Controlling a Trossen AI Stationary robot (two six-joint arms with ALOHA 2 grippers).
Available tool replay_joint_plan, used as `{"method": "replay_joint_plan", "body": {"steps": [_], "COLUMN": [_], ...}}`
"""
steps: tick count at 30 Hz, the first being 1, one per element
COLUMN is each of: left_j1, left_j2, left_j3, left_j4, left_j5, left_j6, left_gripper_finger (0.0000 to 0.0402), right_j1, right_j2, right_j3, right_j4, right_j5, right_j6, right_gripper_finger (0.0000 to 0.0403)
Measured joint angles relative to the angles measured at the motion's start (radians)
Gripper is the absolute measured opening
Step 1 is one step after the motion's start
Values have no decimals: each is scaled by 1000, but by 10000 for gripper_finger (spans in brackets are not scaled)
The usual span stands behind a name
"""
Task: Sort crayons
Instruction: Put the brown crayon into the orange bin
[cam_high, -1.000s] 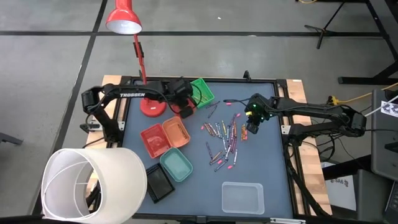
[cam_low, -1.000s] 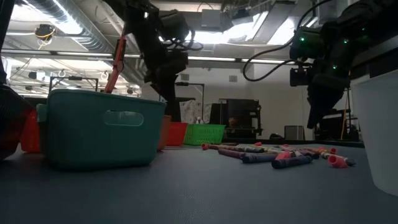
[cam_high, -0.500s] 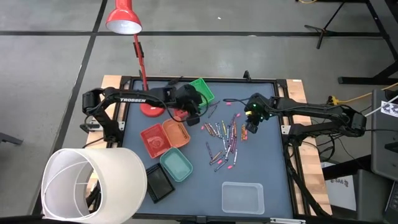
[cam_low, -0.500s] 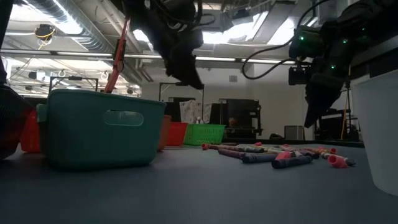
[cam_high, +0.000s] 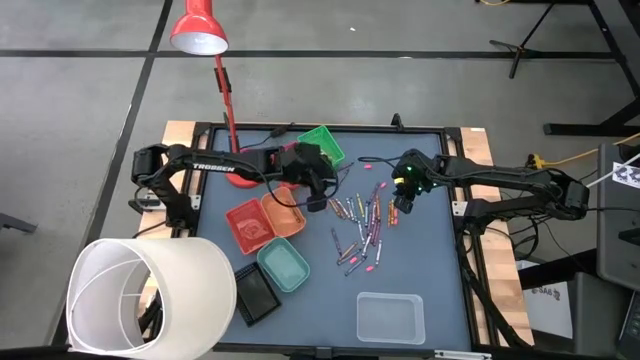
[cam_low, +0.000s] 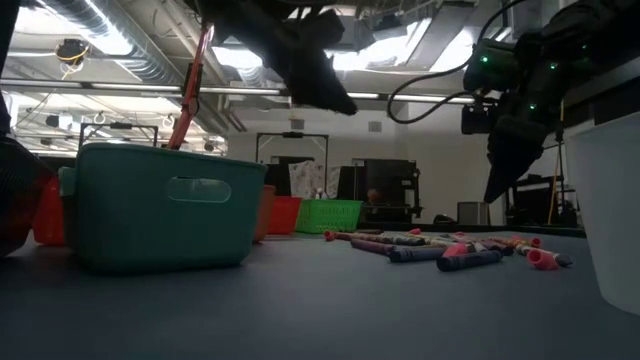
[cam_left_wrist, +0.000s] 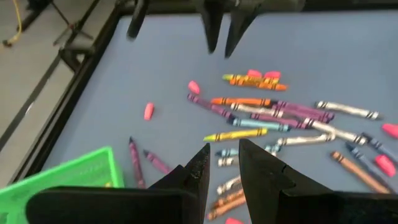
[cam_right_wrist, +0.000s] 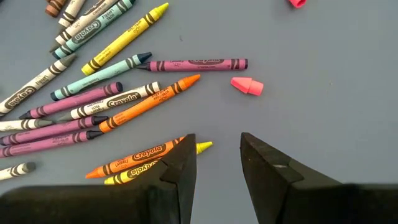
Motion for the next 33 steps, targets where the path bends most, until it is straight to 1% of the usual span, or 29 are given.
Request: {"method": "replay_joint_plan", "body": {"steps": [8, 12, 21, 27, 33], "left_j1": [-54, -67, -45, -18, 6], "left_j2": [91, 140, 231, 301, 355], "left_j3": [0, 0, 0, 0, 0], "left_j4": [164, 198, 187, 174, 136], "left_j5": [2, 32, 50, 135, 153], "left_j6": [-6, -6, 0, 0, 2], "left_gripper_finger": [70, 70, 70, 70, 70], "right_j1": [0, 0, 0, 0, 0], "right_j2": [0, 0, 0, 0, 0], "right_j3": [0, 0, 0, 0, 0], "right_j4": [0, 0, 0, -1, 0], "right_j5": [0, 0, 0, 0, 0], "right_j6": [0, 0, 0, 0, 0], "right_gripper_finger": [124, 124, 124, 124, 124]}}
